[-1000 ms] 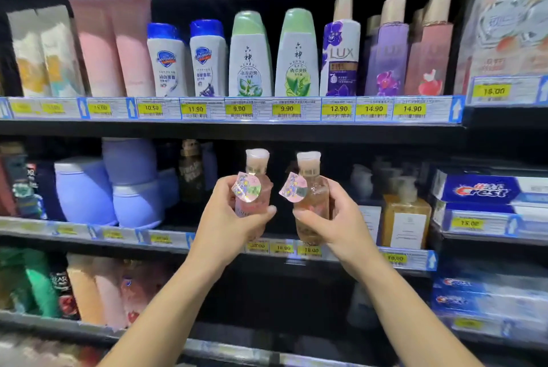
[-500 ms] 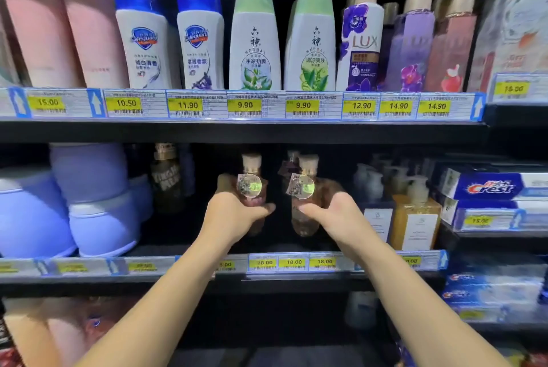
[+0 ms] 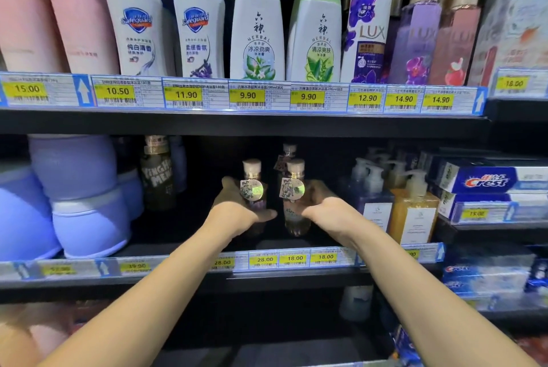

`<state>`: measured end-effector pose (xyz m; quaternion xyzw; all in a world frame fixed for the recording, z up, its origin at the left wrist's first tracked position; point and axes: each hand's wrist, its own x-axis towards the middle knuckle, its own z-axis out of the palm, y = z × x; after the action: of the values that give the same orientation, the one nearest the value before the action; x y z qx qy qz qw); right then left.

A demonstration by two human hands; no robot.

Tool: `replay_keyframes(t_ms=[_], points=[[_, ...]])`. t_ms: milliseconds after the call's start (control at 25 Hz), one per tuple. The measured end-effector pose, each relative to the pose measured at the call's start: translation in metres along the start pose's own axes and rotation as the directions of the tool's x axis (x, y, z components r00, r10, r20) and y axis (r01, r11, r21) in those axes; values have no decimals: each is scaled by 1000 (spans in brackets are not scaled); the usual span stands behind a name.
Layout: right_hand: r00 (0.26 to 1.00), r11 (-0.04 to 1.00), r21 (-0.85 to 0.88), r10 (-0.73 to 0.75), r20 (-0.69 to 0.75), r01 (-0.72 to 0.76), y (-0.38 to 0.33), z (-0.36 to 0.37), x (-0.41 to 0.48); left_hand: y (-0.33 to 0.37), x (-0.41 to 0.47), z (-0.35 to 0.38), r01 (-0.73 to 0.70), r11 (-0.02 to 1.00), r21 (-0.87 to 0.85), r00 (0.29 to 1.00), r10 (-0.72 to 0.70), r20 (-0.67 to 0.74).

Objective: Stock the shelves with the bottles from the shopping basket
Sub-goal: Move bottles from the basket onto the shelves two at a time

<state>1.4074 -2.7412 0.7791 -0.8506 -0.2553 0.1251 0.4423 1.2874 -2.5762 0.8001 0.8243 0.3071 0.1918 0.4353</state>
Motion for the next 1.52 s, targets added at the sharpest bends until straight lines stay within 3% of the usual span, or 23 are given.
replay_keyframes(t_ms=[320, 520, 640, 840, 1120, 1200, 1280, 1400, 1520], points=[[1000, 991, -128, -30, -1, 30, 4, -5, 8, -21, 11, -27, -146, 989, 27, 959, 135, 247], [1000, 989, -145, -3, 27, 7, 23, 6, 62, -13, 33, -23, -210, 970, 121, 948, 172, 267], [996, 993, -89, -85, -23, 83, -10, 3, 42, -8, 49, -19, -215, 969, 119, 950, 180, 254], [997, 997, -19, -76, -29, 75, -15, 3, 46, -13, 69, -12, -213, 973, 91, 951, 185, 246], [996, 996, -59, -74, -45, 72, -15, 6, 50, -13, 76, -6, -202, 975, 99, 951, 171, 257], [996, 989, -132, -71, -57, 63, -20, 6, 40, -15, 73, -7, -221, 961, 169, 949, 172, 264], [995, 958, -283, -66, -72, 43, -26, 5, 27, -14, 63, -11, -224, 912, 343, 958, 141, 252], [998, 854, -518, -54, -21, 36, -39, 3, 1, -7, 42, -15, -204, 751, 628, 972, 79, 220], [991, 730, -670, -106, 85, 135, -42, 1, -25, 4, 7, -14, -173, 603, 779, 984, 80, 157]])
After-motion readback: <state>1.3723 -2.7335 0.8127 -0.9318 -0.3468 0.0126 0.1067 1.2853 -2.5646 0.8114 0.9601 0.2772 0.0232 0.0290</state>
